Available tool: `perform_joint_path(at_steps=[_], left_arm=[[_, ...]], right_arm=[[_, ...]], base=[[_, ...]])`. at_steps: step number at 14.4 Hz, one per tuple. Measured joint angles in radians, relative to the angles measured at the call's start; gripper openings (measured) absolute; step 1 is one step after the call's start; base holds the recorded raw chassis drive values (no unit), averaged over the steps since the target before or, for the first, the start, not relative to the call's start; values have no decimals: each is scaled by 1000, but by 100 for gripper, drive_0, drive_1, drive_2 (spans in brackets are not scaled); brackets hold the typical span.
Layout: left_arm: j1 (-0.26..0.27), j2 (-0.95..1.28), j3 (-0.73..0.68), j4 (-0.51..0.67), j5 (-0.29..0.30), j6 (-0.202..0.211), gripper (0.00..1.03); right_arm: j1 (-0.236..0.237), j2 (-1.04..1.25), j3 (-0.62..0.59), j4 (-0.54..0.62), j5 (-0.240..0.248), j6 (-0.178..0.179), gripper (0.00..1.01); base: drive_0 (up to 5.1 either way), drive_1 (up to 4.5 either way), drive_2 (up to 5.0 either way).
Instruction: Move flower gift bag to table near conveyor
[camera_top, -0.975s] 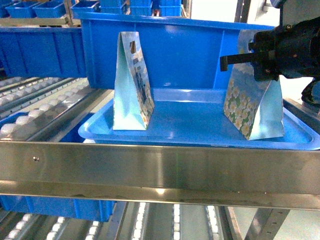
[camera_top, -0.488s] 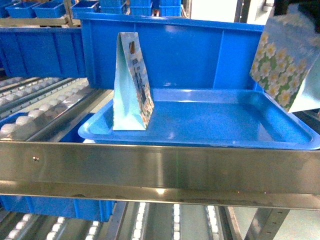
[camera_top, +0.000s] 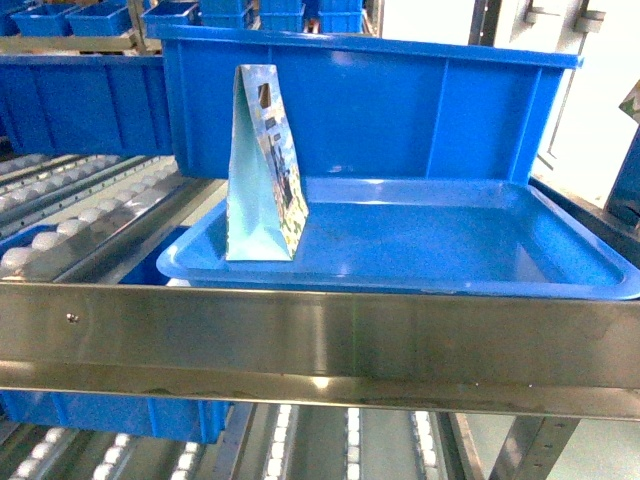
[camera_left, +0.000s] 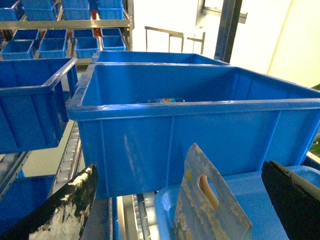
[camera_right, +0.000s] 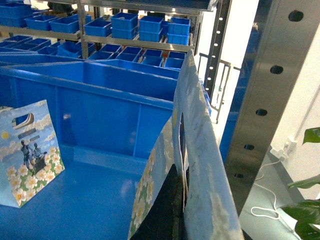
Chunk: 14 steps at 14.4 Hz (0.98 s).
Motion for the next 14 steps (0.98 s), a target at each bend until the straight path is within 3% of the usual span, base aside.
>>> perform_joint_path(at_steps=[2, 4, 6, 8, 10, 13, 14], left_arm=[[0, 0, 0, 0, 0, 0, 98], [-10, 0, 5, -13, 0, -1, 98], [-61, 43, 56, -13, -26, 2, 98], [-140, 99, 101, -31, -100, 22, 98], [-203, 165, 130, -21, -217, 48, 98], [-230, 210, 122, 34, -369, 71, 98], [-229, 210, 113, 47, -382, 70, 98]], right_arm=[[-4, -62, -36, -19, 46, -25, 2], [-4, -62, -35, -18, 51, -33, 2], [-4, -62, -35, -18, 48, -33, 2], [-4, -62, -35, -18, 47, -33, 2], [-4, -63, -35, -18, 48, -33, 2], [-4, -62, -35, -18, 47, -33, 2], [-4, -62, -35, -18, 47, -33, 2]], base=[[0, 0, 0], [0, 0, 0], [0, 0, 0], [0, 0, 0], [0, 0, 0], [0, 0, 0], [0, 0, 0]])
